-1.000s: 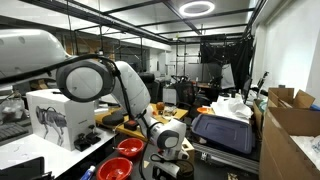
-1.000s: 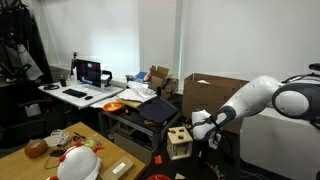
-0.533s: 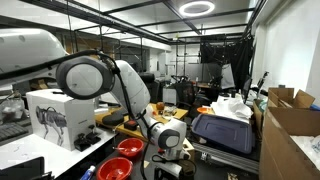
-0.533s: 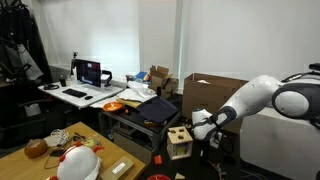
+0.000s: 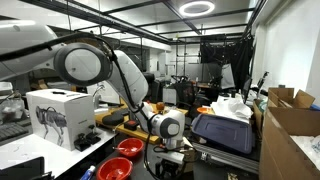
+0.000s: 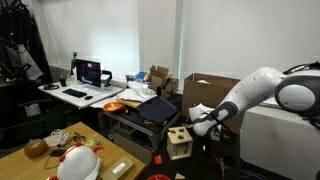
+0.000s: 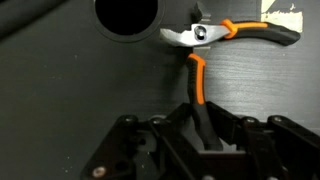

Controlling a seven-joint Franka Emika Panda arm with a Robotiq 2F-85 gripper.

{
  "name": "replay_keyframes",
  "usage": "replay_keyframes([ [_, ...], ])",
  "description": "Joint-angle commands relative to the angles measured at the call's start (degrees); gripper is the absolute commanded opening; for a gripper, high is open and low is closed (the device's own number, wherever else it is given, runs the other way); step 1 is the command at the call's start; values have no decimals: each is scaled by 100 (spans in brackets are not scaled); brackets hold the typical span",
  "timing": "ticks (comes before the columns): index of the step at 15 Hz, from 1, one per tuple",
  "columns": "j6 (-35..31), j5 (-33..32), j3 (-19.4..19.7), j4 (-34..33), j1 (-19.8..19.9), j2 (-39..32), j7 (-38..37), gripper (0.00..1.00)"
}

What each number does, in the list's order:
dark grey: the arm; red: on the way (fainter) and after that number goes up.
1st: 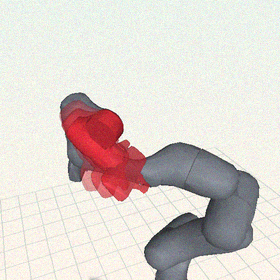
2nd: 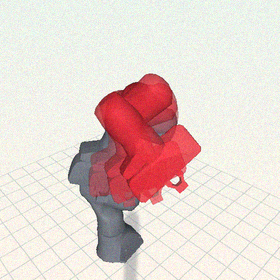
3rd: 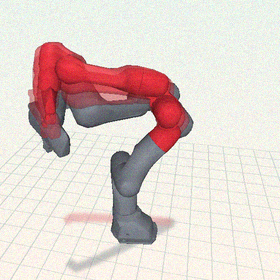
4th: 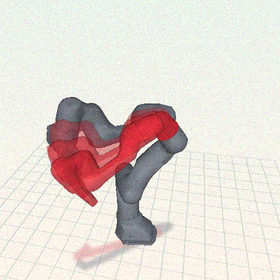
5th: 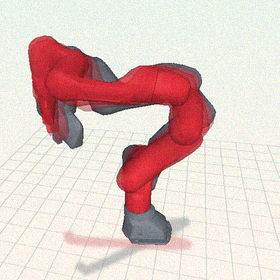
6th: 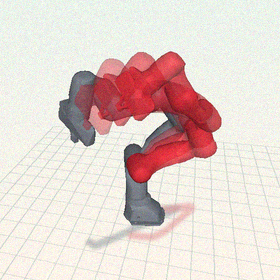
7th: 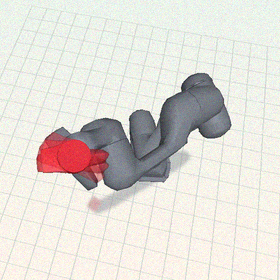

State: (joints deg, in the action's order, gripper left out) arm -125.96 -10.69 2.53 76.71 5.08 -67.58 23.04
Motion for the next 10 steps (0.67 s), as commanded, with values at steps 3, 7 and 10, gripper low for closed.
replay_keyframes([
  [3,793,-320,54,391,-185,549,-52,6],
  [7,1275,-499,50,402,-279,606,-53,6],
  [10,1468,-633,40,456,-340,656,-59,6],
])
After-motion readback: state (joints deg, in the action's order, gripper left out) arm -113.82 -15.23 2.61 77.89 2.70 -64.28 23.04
